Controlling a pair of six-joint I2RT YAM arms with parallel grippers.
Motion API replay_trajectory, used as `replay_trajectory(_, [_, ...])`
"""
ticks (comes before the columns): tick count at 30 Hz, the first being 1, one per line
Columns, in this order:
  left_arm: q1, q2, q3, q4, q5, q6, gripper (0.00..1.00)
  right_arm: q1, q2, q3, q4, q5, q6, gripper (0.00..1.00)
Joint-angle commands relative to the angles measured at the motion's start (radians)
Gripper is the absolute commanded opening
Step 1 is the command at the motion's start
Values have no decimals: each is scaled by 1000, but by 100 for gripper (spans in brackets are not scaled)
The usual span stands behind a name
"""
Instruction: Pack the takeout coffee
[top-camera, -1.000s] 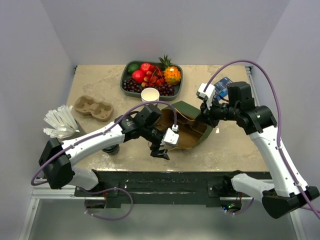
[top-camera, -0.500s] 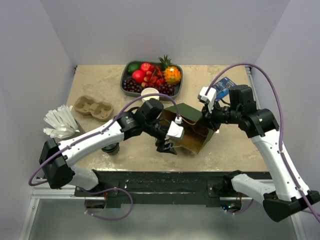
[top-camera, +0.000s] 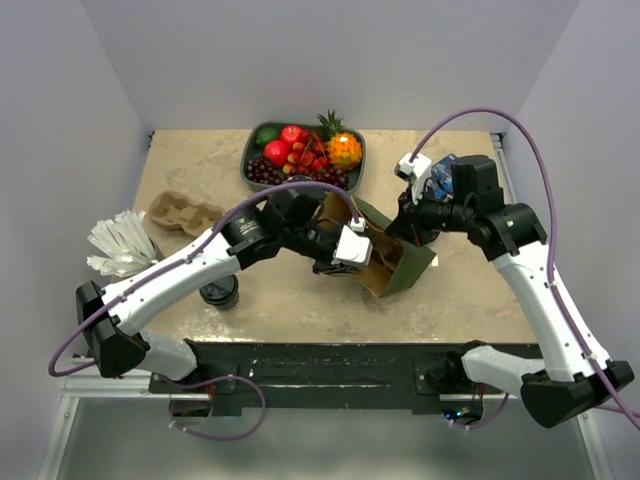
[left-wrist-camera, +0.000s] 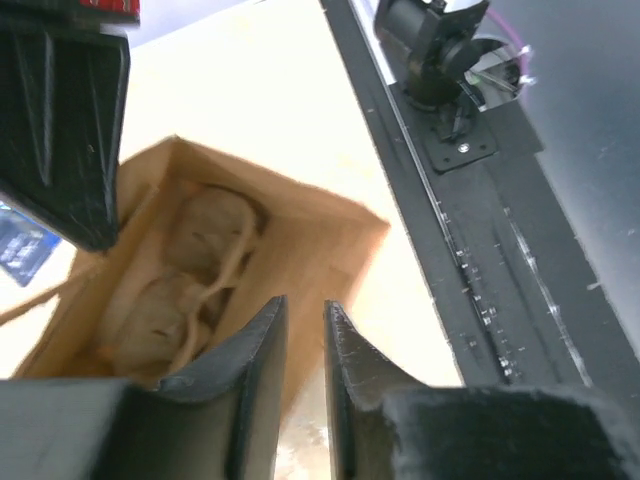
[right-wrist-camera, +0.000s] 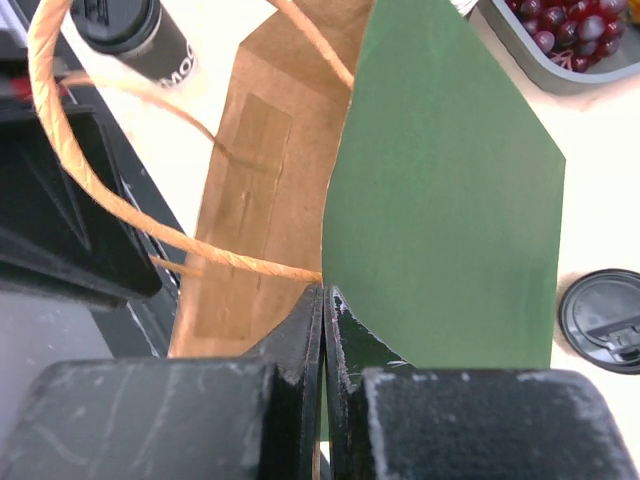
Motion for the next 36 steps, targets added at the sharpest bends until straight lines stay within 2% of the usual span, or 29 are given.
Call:
replay_trajectory(1, [-1,-7,96,-22,-58,27,41,-21,36,80,59,9,121,0])
replay_trajectory(2, [-1,-10,103,-5,-73,14,60,-46,45,91,54,2,129,0])
replay_trajectory(5, [4,-15,131,4,-92,3,74,-93,79,135,31,-46,143,0])
replay_trajectory(9, [18,-16,166,-5,-123,3,80,-152,110,146,-1,-78,134,0])
replay_trajectory(13, [68,-36,186,-17,-156,24,85,-161,125,151,-19,-40,122,1])
replay_trajectory(15, [78,-41,179,-23,-172,53,86,-161,120,149,-13,-10,126,12])
replay_trajectory(16, [82,-44,179,-23,-195,75,86,-161,120,154,-12,17,141,26])
replay_trajectory(19, [105,-43,186,9,-199,91,90,-162,133,197,-15,83,143,47])
replay_trajectory(20, [107,-40,188,14,-196,108,93,-162,137,212,-21,83,140,51])
replay_trajectory(23, [107,-6,194,-34,-208,220,93,-162,163,241,-18,69,146,52])
replay_trajectory(27, [131,23,197,23,-193,219,92,-161,186,258,1,84,171,50])
replay_trajectory(28, [134,32,197,43,-175,205,92,-161,192,267,-2,93,159,47])
replay_trajectory(31, [136,69,200,101,-141,187,87,-162,222,315,-15,159,125,38])
replay_trajectory(36, [138,131,266,181,-109,92,69,-161,248,408,-25,224,83,29])
